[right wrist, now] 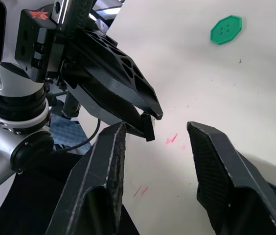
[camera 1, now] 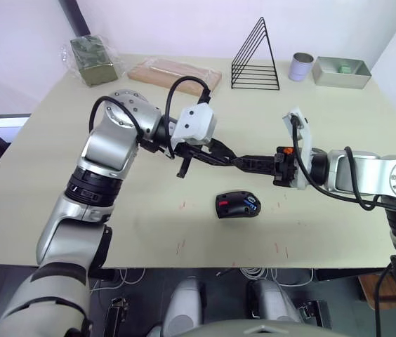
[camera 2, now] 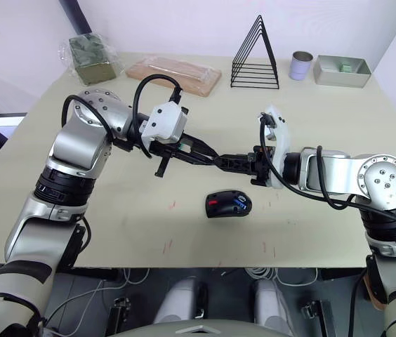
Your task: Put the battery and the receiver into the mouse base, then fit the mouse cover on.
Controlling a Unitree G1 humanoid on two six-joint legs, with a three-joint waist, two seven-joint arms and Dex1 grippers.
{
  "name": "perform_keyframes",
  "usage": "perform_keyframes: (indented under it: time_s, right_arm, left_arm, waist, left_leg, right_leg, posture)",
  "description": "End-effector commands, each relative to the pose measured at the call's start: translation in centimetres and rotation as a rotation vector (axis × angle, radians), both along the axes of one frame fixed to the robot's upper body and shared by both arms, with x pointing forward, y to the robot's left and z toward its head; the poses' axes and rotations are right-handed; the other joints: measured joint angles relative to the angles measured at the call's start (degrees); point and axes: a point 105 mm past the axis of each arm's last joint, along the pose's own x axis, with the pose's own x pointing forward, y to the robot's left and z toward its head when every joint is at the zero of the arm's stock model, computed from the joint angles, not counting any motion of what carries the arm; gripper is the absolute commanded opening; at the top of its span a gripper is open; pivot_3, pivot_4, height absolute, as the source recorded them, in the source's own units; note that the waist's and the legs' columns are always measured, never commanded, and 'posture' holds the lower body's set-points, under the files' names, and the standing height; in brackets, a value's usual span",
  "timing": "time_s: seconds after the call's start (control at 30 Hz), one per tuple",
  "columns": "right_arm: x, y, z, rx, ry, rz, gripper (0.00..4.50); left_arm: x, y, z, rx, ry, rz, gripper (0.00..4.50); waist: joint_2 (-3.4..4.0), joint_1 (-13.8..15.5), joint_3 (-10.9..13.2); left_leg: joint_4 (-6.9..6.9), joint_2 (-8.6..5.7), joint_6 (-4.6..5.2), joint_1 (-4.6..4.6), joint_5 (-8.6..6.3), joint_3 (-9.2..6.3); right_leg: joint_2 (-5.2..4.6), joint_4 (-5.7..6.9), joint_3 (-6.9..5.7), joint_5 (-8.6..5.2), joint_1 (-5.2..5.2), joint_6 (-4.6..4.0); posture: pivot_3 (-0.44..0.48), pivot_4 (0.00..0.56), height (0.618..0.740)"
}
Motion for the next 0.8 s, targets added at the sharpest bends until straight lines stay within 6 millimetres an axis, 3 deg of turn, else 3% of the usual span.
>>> perform_keyframes:
  time_s: [0.03,0.8]
  right_arm:
    - [-0.15,-0.33,1.34,0.046,-0.034,0.000,2.02]
    - [-0.41,-0.40,0.94,0.040,-0.028,0.000,2.02]
  left_arm:
    - [-0.32,-0.30,1.02,-0.009,-0.046,-0.028,0.09]
    - [-0.15,-0.34,0.97,-0.005,-0.056,-0.035,0.09]
  waist:
    - [0.00,0.0,0.0]
    - [0.00,0.0,0.0]
  left_leg:
    - [0.00,0.00,0.00,0.00,0.00,0.00]
    - [-0.02,0.00,0.01,-0.02,-0.01,-0.02]
  right_leg:
    - [0.00,0.00,0.00,0.00,0.00,0.00]
    - [0.00,-0.02,0.00,0.00,-0.01,0.00]
  posture:
    - [0.000,0.150,0.740]
    - [0.000,0.150,0.740]
